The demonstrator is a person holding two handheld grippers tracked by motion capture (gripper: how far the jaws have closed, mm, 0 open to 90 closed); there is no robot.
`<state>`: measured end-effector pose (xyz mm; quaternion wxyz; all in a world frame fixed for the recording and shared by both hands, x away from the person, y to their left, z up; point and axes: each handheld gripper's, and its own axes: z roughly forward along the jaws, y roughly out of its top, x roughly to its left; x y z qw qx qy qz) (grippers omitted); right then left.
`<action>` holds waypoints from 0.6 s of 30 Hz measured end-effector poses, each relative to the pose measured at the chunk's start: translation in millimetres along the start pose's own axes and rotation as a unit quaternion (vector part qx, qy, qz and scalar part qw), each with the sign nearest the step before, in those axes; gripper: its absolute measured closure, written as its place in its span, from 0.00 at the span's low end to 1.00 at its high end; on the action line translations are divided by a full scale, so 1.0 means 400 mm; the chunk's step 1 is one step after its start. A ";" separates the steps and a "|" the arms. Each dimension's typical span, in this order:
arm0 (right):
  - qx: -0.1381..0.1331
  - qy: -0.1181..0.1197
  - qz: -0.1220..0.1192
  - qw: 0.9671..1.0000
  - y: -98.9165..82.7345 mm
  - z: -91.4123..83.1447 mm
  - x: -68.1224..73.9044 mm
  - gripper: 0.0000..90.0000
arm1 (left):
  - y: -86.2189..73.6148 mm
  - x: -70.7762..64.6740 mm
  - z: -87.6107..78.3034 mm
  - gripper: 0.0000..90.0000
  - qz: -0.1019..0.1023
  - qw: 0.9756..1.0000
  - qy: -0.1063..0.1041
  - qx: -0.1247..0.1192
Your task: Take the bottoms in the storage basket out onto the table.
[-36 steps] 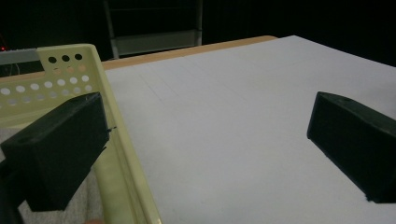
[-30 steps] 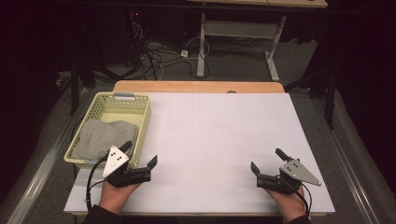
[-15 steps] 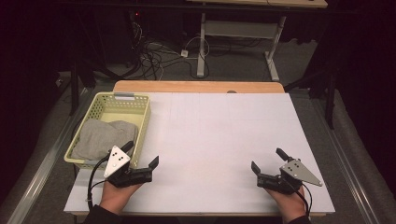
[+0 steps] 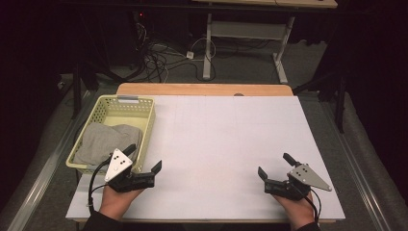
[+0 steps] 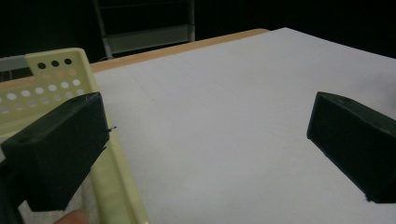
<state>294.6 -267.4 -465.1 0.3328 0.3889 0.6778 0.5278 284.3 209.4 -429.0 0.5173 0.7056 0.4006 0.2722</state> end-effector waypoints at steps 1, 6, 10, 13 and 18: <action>0.000 -0.002 -0.004 1.000 0.000 -0.002 -0.001 0.00 | 0.002 0.006 -0.002 0.00 -0.004 1.000 0.002 0.000; 0.000 0.001 0.003 1.000 -0.003 -0.010 -0.008 0.00 | 0.010 0.028 -0.010 0.00 -0.012 1.000 0.009 0.010; 0.003 0.004 -0.002 1.000 -0.007 -0.011 -0.007 0.00 | 0.014 0.046 -0.019 0.00 -0.018 1.000 0.010 0.016; 0.002 0.005 -0.007 1.000 -0.010 -0.014 -0.009 0.00 | 0.018 0.064 -0.029 0.00 -0.029 0.999 0.009 0.024; 0.001 -0.003 0.000 1.000 -0.012 -0.010 -0.019 0.00 | 0.021 0.095 -0.050 0.00 -0.040 0.999 -0.002 0.018</action>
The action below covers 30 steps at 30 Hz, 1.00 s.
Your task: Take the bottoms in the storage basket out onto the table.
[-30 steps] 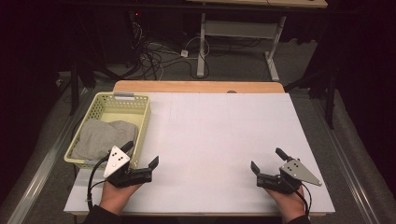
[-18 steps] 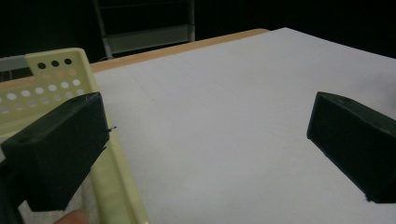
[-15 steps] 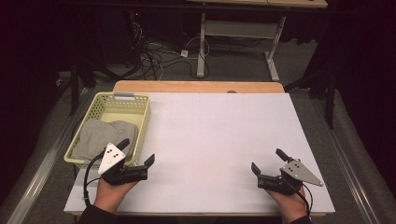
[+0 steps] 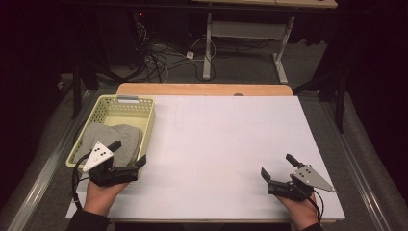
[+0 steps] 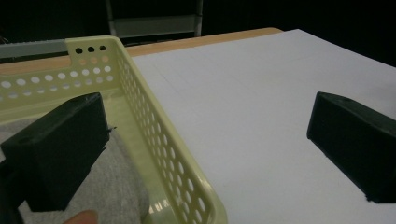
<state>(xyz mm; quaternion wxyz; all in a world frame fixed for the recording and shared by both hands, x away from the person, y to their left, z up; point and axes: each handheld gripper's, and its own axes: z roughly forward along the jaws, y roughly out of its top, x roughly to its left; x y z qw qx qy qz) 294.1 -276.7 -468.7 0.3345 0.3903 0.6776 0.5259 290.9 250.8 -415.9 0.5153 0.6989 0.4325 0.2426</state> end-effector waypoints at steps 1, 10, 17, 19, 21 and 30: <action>0.000 -0.002 -0.001 1.000 0.000 0.000 -0.001 0.00 | 0.000 0.006 -0.003 0.00 -0.001 1.000 0.002 0.000; -0.004 -0.003 -0.011 1.000 0.003 -0.002 0.000 0.00 | 0.001 0.060 -0.032 0.00 -0.004 0.999 0.042 0.004; -0.004 -0.003 -0.008 1.000 0.001 -0.004 -0.003 0.00 | 0.001 0.095 -0.051 0.00 0.000 0.998 0.064 0.013; -0.004 -0.003 -0.008 1.000 0.001 -0.004 -0.003 0.00 | 0.001 0.099 -0.053 0.00 0.000 0.998 0.065 0.016; -0.003 -0.001 -0.008 1.000 0.002 -0.003 0.001 0.00 | -0.001 0.114 -0.060 0.00 -0.006 0.997 0.069 0.018; 0.000 0.001 -0.013 1.000 0.001 0.001 0.004 0.00 | -0.008 0.153 -0.085 0.00 -0.022 0.996 0.081 0.018</action>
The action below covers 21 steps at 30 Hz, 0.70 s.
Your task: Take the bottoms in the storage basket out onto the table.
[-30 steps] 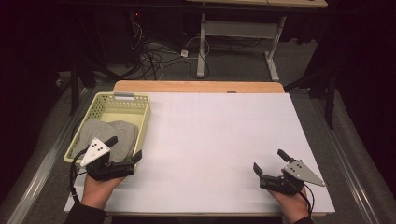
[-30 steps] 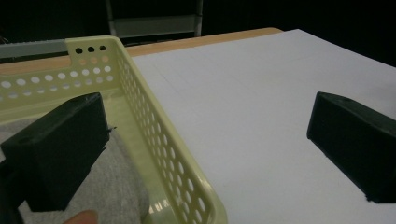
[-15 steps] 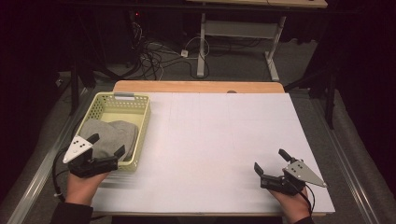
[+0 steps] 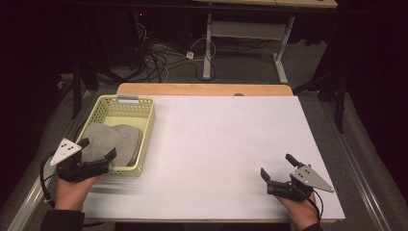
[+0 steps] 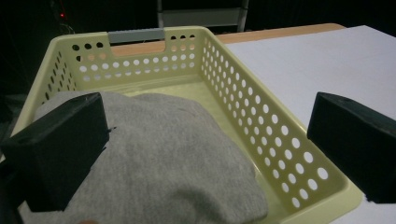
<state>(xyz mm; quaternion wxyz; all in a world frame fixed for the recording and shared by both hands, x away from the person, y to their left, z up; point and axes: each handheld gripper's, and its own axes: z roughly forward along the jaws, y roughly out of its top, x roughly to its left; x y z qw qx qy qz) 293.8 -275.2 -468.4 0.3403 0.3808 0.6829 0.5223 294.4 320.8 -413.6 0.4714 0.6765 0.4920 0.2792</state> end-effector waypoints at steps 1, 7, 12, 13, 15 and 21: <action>0.000 0.000 0.000 1.000 0.000 0.000 0.001 0.00 | -0.001 0.004 -0.001 0.00 -0.002 1.000 0.000 0.000; 0.002 0.001 -0.001 1.000 -0.001 0.001 0.001 0.00 | -0.007 0.023 -0.003 0.00 -0.009 1.000 0.000 0.000; 0.003 0.002 -0.002 1.000 -0.001 0.002 0.004 0.00 | -0.016 0.042 -0.001 0.00 -0.018 1.000 0.004 0.006; 0.002 0.002 -0.003 1.000 -0.001 0.002 0.004 0.00 | -0.017 0.045 -0.002 0.00 -0.019 1.000 0.005 0.006; 0.003 0.002 -0.003 1.000 -0.001 0.002 0.005 0.00 | -0.018 0.048 -0.003 0.00 -0.018 1.000 0.006 0.006; 0.003 0.002 -0.004 1.000 -0.001 0.002 0.006 0.00 | -0.025 0.065 -0.008 0.00 -0.027 1.000 0.013 0.005</action>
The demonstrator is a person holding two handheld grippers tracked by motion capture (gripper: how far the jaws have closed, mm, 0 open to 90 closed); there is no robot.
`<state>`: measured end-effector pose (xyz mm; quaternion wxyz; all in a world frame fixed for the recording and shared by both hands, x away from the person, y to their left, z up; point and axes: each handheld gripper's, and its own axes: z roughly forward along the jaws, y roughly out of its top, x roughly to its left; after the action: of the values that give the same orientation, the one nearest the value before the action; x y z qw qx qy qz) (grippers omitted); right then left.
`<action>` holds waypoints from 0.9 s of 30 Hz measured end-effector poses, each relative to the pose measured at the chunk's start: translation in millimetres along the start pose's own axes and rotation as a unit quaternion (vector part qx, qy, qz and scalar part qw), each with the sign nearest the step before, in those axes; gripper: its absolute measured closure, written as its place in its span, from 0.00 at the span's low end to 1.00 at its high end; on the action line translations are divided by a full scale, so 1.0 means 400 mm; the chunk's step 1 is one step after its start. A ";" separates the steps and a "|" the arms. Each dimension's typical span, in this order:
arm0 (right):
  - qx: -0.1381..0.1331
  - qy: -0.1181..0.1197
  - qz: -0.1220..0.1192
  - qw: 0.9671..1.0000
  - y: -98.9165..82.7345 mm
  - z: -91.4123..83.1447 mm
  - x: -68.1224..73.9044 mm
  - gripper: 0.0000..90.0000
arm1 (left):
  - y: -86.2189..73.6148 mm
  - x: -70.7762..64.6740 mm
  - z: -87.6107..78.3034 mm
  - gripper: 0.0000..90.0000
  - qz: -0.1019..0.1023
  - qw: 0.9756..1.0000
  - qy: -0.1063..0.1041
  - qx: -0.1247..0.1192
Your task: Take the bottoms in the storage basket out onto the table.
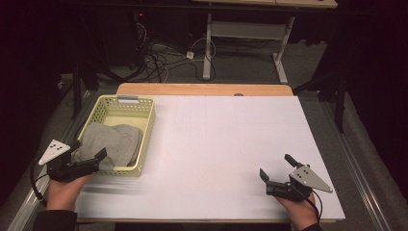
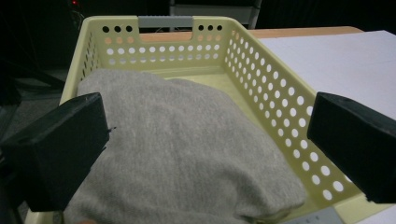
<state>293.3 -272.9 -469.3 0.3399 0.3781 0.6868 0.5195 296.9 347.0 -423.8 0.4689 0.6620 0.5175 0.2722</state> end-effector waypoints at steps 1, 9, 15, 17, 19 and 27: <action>0.000 0.000 0.000 1.000 0.000 0.000 0.000 0.00 | -0.003 0.004 0.001 0.00 -0.002 1.000 0.002 0.002; 0.001 0.002 -0.002 1.000 0.000 0.003 0.002 0.00 | -0.010 0.011 0.010 0.00 -0.006 1.000 0.008 0.018; 0.002 0.002 -0.002 1.000 -0.001 0.003 0.002 0.00 | -0.014 0.009 0.019 0.00 -0.001 1.000 0.010 0.029; 0.002 0.002 -0.002 1.000 -0.002 0.004 0.002 0.00 | -0.014 0.007 0.020 0.00 0.001 0.999 0.012 0.032; 0.004 0.003 -0.002 1.000 -0.003 0.004 0.003 0.00 | -0.013 0.004 0.023 0.00 0.008 0.999 0.017 0.041; 0.005 0.004 -0.002 1.000 -0.003 0.005 0.004 0.00 | -0.010 -0.003 0.031 0.00 0.027 0.997 0.024 0.068</action>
<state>294.0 -270.8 -471.1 0.3363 0.3763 0.6914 0.5169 305.1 341.8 -432.3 0.4027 0.6994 0.5275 0.2652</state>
